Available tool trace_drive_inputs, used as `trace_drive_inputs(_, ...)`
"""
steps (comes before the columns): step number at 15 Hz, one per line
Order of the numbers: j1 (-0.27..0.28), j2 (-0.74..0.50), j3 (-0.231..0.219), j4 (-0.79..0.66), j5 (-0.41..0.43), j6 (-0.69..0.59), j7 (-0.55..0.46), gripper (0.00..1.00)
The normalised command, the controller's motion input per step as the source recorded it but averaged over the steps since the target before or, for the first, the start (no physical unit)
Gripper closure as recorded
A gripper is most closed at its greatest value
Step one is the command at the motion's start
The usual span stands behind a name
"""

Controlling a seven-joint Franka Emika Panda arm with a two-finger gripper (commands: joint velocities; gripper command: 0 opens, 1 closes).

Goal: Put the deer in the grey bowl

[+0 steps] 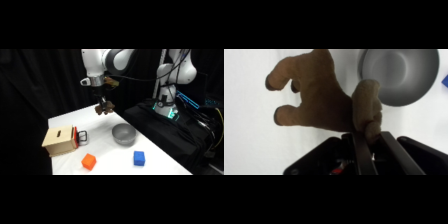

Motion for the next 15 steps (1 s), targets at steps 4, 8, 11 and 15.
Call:
trace_drive_inputs(4, 0.199, -0.35, 0.090, -0.30, -0.097, -0.01, 0.27, 0.91)
trace_drive_inputs(8, 0.207, -0.08, 0.150, -0.16, -0.064, 0.15, 0.26, 0.91)
trace_drive_inputs(11, 0.130, 0.07, 0.093, -0.04, -0.023, 0.17, 0.13, 0.91)
trace_drive_inputs(15, 0.035, 0.20, 0.013, 0.01, -0.020, 0.25, -0.01, 0.58)
